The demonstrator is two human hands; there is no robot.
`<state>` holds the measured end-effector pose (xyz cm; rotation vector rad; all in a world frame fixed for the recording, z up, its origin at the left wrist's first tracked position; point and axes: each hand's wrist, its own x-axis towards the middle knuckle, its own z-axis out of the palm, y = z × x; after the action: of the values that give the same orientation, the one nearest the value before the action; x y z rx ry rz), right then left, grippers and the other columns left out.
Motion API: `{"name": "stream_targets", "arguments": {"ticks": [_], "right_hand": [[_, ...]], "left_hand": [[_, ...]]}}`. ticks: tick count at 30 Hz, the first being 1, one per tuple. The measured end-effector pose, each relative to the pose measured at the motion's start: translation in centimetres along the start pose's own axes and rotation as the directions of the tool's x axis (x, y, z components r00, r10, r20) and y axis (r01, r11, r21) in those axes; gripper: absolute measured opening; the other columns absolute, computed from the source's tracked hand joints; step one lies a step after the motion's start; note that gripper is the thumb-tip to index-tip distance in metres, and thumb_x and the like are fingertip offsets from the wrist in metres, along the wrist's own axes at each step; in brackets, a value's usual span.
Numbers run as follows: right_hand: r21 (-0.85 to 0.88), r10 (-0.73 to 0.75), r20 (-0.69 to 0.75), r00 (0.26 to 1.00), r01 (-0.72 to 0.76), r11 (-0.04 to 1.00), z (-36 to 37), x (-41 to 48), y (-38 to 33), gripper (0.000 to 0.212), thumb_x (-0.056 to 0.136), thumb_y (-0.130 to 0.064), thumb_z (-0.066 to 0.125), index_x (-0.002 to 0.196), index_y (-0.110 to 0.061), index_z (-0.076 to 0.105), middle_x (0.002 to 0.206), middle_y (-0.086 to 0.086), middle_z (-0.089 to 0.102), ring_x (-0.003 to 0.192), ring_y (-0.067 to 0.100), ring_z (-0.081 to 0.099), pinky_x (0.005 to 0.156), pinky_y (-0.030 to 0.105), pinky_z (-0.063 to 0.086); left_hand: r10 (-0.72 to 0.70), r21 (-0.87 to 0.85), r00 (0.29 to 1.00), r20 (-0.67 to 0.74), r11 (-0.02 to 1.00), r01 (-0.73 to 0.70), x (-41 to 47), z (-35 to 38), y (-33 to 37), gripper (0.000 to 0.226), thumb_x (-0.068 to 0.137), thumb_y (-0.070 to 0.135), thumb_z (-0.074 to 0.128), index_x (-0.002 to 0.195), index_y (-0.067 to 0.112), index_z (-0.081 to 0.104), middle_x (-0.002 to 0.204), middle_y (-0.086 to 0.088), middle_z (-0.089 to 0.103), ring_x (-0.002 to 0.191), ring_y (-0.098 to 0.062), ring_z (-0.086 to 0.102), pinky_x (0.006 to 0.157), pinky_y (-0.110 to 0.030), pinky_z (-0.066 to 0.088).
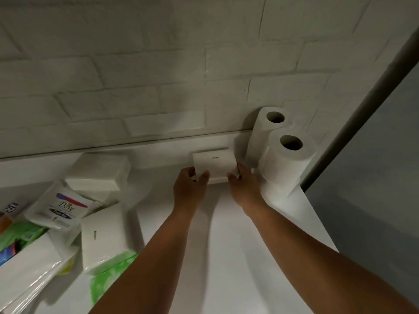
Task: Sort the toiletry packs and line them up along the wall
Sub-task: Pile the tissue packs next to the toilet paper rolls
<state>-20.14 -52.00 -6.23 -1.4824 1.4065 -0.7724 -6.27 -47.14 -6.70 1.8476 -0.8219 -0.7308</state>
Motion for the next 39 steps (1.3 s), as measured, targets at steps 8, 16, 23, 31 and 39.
{"name": "stream_targets", "arguments": {"ticks": [8,16,23,31,39], "right_hand": [[-0.097,0.048,0.005,0.999,-0.047,0.994,0.8,2.3,0.8,0.049,0.099,-0.029,0.046,0.147,-0.032,0.037,0.151,0.002,0.042,0.142,0.027,0.033,0.116,0.046,0.033],[-0.155,0.029,-0.021,0.999,-0.032,0.987,0.8,2.6,0.4,0.045,0.101,-0.022,0.047,0.145,-0.023,0.041,0.143,0.009,0.050,0.134,0.028,0.044,0.112,0.040,0.037],[-0.118,0.012,0.004,1.000,-0.012,0.993,0.5,1.9,-0.1,0.057,0.099,-0.012,0.048,0.150,-0.026,0.029,0.148,0.007,0.041,0.135,0.027,0.043,0.095,0.021,0.032],[-0.317,0.054,0.088,0.995,-0.024,0.948,0.5,-0.3,-2.0,0.078,0.097,-0.027,0.053,0.157,-0.017,0.003,0.163,0.010,0.008,0.149,0.032,0.014,0.120,0.044,0.023],[-0.207,-0.141,-0.018,0.990,0.134,0.969,3.9,-8.6,-4.3,0.060,0.094,-0.023,0.057,0.149,-0.017,0.035,0.153,0.004,0.040,0.140,0.022,0.040,0.111,0.028,0.036]], "left_hand": [[0.165,0.235,0.985,0.043,0.957,-0.170,0.7,0.8,0.1,0.035,0.086,0.033,0.072,0.116,0.017,0.065,0.105,0.001,0.071,0.093,-0.017,0.064,0.076,-0.021,0.042],[0.177,0.257,0.984,0.005,0.951,-0.172,1.2,1.4,-0.2,0.035,0.084,0.037,0.072,0.112,0.017,0.069,0.103,-0.001,0.074,0.094,-0.021,0.067,0.077,-0.023,0.045],[0.133,0.230,0.991,0.032,0.963,-0.137,0.8,1.3,0.5,0.031,0.086,0.035,0.073,0.109,0.015,0.067,0.097,0.000,0.071,0.092,-0.020,0.066,0.073,-0.022,0.040],[0.059,0.294,0.991,0.117,0.951,-0.091,0.6,-0.8,0.6,0.066,0.087,0.047,0.069,0.139,0.009,0.052,0.134,-0.010,0.061,0.123,-0.028,0.058,0.102,-0.036,0.046],[0.135,0.202,0.989,0.067,0.969,-0.145,-5.2,-8.9,0.8,0.050,0.095,0.037,0.063,0.140,0.018,0.053,0.141,0.005,0.056,0.115,-0.015,0.060,0.094,-0.019,0.042]]}}
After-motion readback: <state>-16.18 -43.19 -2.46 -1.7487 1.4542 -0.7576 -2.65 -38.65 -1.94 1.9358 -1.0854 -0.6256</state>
